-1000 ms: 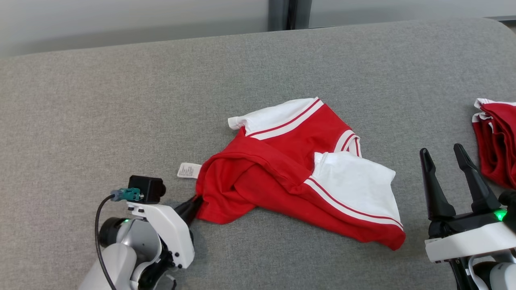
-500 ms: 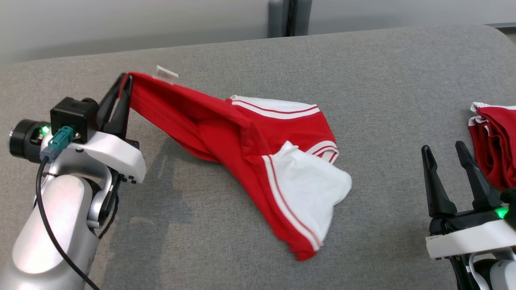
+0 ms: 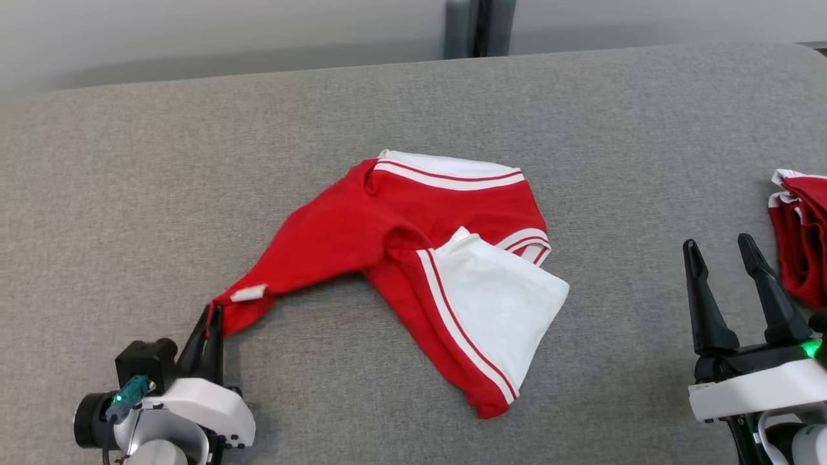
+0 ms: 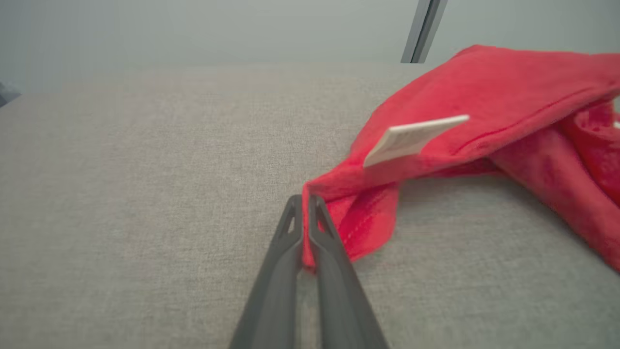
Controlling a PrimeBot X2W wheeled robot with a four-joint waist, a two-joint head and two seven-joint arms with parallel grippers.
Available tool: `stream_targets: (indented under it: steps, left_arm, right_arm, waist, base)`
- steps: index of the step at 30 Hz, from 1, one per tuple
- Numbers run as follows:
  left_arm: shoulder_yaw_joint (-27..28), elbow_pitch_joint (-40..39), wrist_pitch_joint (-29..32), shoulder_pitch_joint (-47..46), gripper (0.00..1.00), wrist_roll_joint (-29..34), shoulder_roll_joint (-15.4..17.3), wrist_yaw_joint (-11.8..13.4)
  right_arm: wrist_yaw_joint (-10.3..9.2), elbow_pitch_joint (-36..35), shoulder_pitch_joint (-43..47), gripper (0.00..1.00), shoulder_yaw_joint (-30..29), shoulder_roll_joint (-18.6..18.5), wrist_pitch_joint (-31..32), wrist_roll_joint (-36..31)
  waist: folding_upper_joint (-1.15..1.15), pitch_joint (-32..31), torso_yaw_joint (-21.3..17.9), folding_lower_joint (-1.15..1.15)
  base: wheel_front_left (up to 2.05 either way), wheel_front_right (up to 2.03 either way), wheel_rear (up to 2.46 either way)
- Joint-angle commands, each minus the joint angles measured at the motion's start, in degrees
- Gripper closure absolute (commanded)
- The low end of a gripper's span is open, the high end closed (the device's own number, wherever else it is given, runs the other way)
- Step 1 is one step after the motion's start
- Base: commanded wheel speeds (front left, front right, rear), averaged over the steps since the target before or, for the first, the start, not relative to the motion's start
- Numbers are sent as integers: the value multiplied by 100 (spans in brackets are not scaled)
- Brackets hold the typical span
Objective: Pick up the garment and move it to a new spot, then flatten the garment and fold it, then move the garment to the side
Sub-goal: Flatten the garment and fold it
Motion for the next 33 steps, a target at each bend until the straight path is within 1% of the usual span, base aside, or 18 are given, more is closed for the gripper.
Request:
stream_targets:
  steps: [1, 2, 3, 4, 5, 6, 9, 11, 13, 16, 20, 23, 26, 29, 33]
  left_arm:
    - [35, 127, -91, -12, 100, -71, -44, -74]
    - [30, 230, -112, -19, 100, -139, -97, -125]
    - [52, 301, -144, -36, 93, -202, -130, -170]
    - [71, 357, -181, -64, 54, -252, -155, -214]
    - [103, 396, -217, -74, 10, -320, -188, -259]
    - [127, 392, -252, -86, 0, -355, -229, -286]
    - [203, 289, -314, -78, 0, -418, -263, -308]
    - [341, 70, -368, -21, 0, -458, -288, -240]
    - [502, -206, -408, 70, 0, -541, -304, -250]
    - [694, -706, -435, 96, 0, -486, -276, -161]
    - [834, -1444, -443, 151, 0, -261, -210, 50]
    - [847, -1884, -425, 233, 0, -42, -115, 248]
    - [761, -2277, -300, 313, 0, 176, 2, 375]
    - [607, -2566, -107, 483, 0, 368, 128, 435]
    - [413, -2816, 156, 716, 0, 545, 238, 448]
  right_arm:
    - [1, -26, -9, 0, -25, -38, 29, -6]
    - [1, -38, -12, 0, -31, -52, 42, -3]
    - [1, -49, -17, 0, -24, -64, 51, -9]
    - [1, -61, -16, 0, -31, -73, 74, -11]
    - [1, -72, -16, 0, -25, -78, 93, -14]
    - [1, -84, -14, 0, -34, -90, 100, -26]
    - [1, -113, 1, 0, -46, -93, 109, -40]
    - [1, -144, 15, 0, -56, -97, 124, -52]
    - [1, -173, 41, 0, -65, -79, 144, -71]
    - [1, -223, 78, 0, -81, -62, 160, -114]
    - [1, -262, 89, 0, -74, -72, 179, -204]
    - [1, -249, 88, 0, -55, -102, 198, -274]
    - [1, -224, 96, 0, -33, -113, 221, -324]
    - [1, -196, 134, 0, -26, -115, 243, -349]
    - [1, -155, 252, 0, -16, -84, 286, -375]
  waist:
    - [0, -1, 74, 0]
    - [0, -8, 109, 0]
    - [0, -21, 132, 0]
    - [0, -37, 161, 0]
    - [0, -51, 177, 0]
    - [0, -72, 201, 0]
    - [0, -107, 245, 0]
    - [0, -140, 284, 0]
    - [0, -174, 319, 0]
    - [0, -208, 376, 0]
    - [0, -263, 425, 0]
    - [0, -311, 433, 0]
    - [0, -361, 437, 0]
    - [0, -441, 442, 0]
    - [0, -566, 448, 0]
  base:
    - [0, 0, 0]
    - [0, 0, 0]
    - [0, 0, 0]
    - [0, 0, 0]
    - [0, 0, 0]
    - [0, 0, 0]
    - [0, 0, 0]
    - [0, 0, 0]
    - [0, 0, 0]
    - [0, 0, 0]
    - [0, 0, 0]
    - [0, 0, 0]
    - [0, 0, 0]
    - [0, 0, 0]
    - [0, 0, 0]
